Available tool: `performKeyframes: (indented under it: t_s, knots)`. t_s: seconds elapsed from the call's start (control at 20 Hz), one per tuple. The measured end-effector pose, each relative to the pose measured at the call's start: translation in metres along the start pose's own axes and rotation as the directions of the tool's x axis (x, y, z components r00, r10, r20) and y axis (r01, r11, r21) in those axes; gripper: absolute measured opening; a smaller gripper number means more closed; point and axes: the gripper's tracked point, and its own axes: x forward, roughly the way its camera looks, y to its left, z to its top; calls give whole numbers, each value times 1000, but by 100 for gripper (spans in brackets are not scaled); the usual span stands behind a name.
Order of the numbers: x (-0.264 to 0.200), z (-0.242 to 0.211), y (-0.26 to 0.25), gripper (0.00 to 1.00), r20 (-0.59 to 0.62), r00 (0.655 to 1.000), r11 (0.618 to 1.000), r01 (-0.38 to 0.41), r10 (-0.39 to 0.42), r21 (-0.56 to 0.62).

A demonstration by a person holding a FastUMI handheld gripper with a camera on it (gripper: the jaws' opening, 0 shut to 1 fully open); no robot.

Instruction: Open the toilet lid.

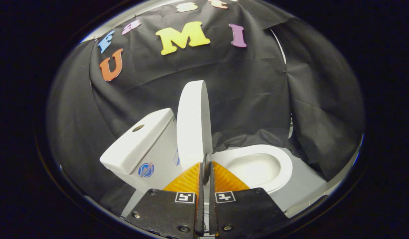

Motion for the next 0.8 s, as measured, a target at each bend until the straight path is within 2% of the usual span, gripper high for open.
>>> performKeyframes:
  t_s: [0.5, 0.8]
  knots:
    - [1, -2, 34, 9, 10, 999, 994, 36, -35, -105]
    - [3, -7, 57, 9, 23, 998, 977, 59, -56, -204]
